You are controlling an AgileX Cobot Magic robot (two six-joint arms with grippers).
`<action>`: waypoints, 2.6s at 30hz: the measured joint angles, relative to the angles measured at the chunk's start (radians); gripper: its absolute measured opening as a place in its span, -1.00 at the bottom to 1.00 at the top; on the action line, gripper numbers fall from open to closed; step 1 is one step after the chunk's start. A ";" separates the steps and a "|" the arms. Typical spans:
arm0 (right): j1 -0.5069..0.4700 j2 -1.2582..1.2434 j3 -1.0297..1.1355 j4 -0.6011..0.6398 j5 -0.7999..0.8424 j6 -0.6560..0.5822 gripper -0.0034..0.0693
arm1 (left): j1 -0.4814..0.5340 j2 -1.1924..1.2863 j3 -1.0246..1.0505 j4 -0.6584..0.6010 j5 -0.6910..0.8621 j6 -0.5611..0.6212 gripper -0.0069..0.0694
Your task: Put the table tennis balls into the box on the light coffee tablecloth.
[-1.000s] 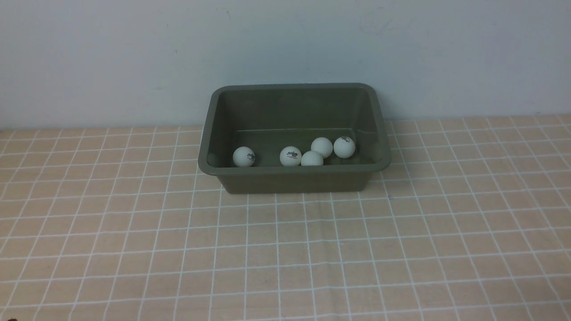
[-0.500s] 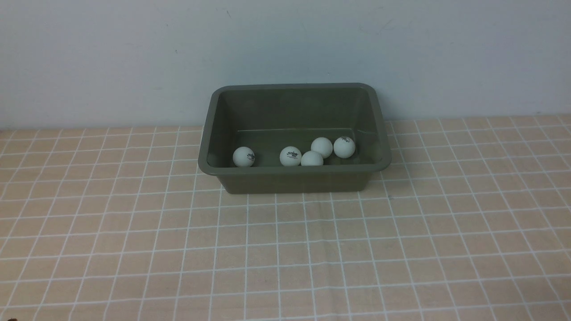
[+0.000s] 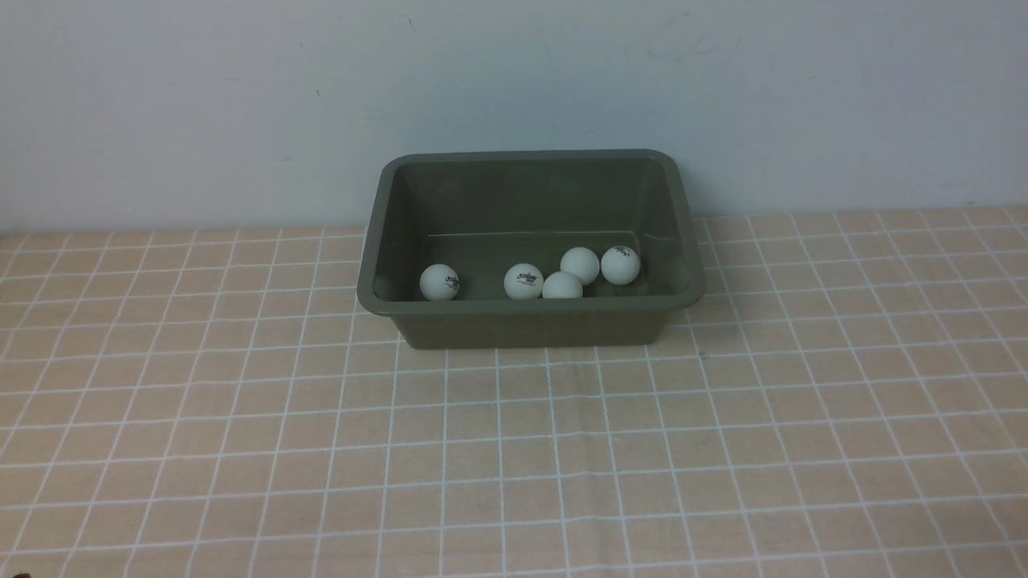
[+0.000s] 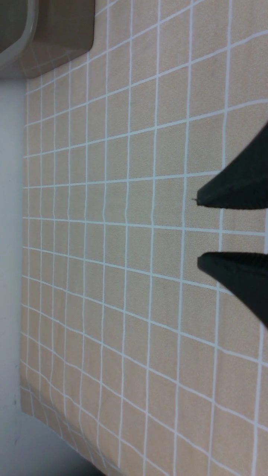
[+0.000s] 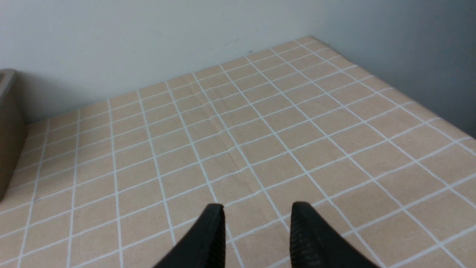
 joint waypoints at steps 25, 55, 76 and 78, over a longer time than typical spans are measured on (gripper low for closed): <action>0.066 -0.009 0.004 0.446 -0.018 -0.741 -0.27 | 0.000 0.000 0.001 0.000 -0.002 0.002 -0.50; 0.066 -0.009 0.004 0.338 -0.018 -0.554 -0.27 | 0.000 0.000 0.001 0.000 -0.002 0.002 -0.50; 0.066 -0.009 0.004 0.338 -0.018 -0.554 -0.27 | 0.000 0.000 0.001 0.000 -0.002 0.002 -0.50; 0.066 -0.009 0.004 0.338 -0.018 -0.554 -0.27 | 0.000 0.000 0.001 0.000 -0.002 0.002 -0.50</action>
